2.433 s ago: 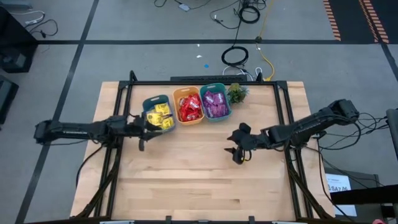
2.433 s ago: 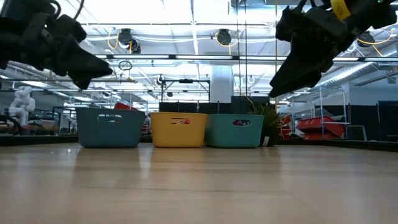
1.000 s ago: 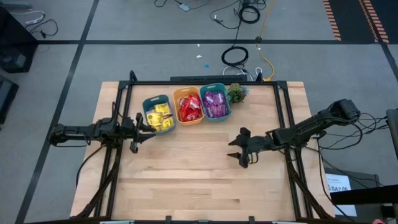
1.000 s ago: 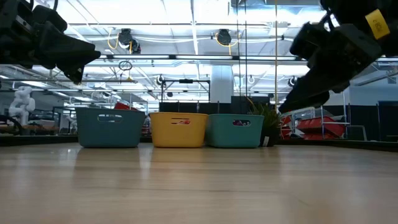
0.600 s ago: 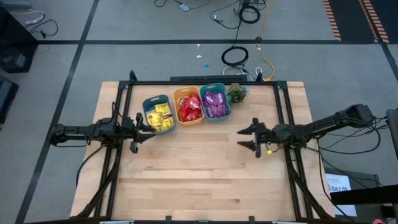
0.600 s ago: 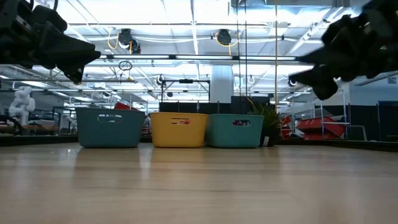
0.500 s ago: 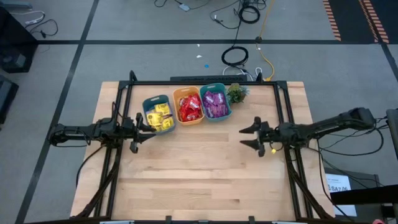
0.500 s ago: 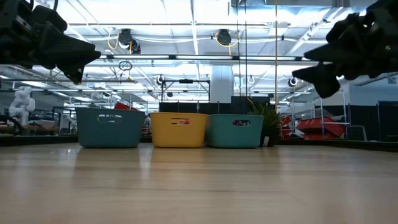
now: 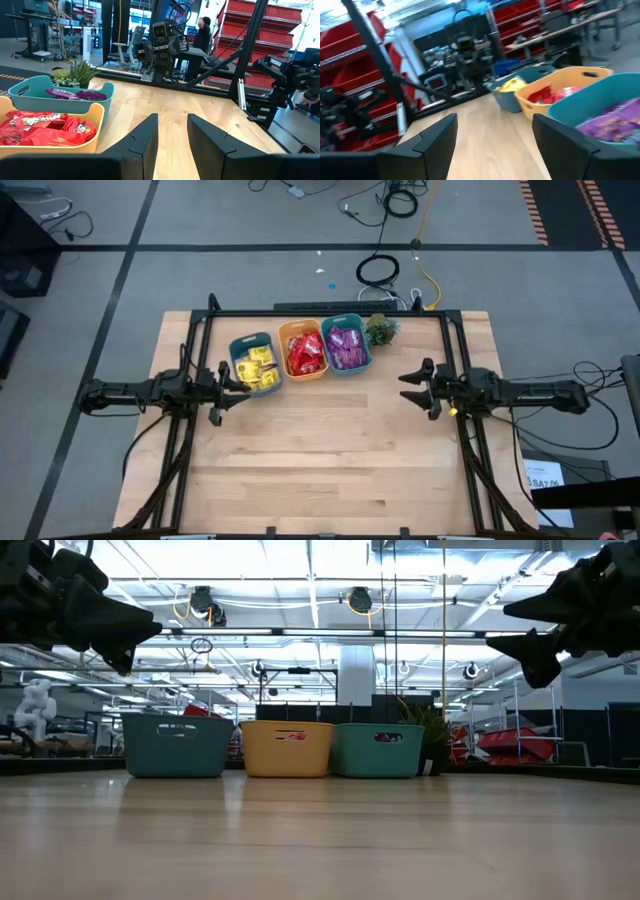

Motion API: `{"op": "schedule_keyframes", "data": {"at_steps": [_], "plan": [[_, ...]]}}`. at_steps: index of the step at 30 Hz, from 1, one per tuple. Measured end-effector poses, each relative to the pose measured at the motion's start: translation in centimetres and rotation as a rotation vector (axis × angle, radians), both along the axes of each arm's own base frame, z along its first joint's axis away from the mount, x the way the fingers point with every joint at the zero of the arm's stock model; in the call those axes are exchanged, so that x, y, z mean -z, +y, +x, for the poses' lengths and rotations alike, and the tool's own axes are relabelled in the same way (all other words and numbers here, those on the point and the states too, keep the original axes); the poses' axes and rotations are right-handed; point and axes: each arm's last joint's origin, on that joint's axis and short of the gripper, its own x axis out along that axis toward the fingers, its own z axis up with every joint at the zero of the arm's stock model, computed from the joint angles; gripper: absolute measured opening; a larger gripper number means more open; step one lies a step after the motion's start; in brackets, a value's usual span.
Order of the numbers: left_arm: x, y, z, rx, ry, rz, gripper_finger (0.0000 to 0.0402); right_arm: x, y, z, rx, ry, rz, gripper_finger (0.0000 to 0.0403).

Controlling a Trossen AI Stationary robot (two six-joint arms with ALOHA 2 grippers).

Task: Sort candy
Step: Return to Home Position

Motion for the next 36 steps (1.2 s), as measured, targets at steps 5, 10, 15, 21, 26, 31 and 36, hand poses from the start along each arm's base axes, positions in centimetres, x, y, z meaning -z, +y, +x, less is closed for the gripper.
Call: {"op": "schedule_keyframes", "data": {"at_steps": [5,10,15,21,26,31,36], "plan": [[0.0,0.0,0.0,0.0,0.0,0.004,0.0114,0.1,0.2,-0.8,0.042,-0.005,0.006,0.0251],[-0.1,0.2,0.0,-0.053,-0.007,0.007,0.0114,0.3,0.4,-0.9,0.0,0.01,-0.031,0.0251],[-0.1,0.2,0.0,-0.069,-0.008,0.007,0.0114,0.5,0.5,-0.8,-0.04,0.041,-0.118,0.0251],[-0.1,0.2,0.0,-0.078,-0.007,0.004,0.0114,0.6,0.5,-0.7,-0.035,0.055,-0.148,0.0251],[-0.2,0.6,-0.1,-0.216,-0.026,-0.005,0.0114,0.6,0.5,-0.7,-0.034,0.055,-0.148,0.0251],[-0.4,1.1,-0.2,-0.387,-0.033,0.04,0.0114,0.6,0.5,-0.7,-0.034,0.054,-0.148,0.0251],[-0.4,1.1,-0.2,-0.387,-0.033,0.038,0.0114,0.6,0.5,-0.7,-0.033,0.054,-0.148,0.0251]]}}
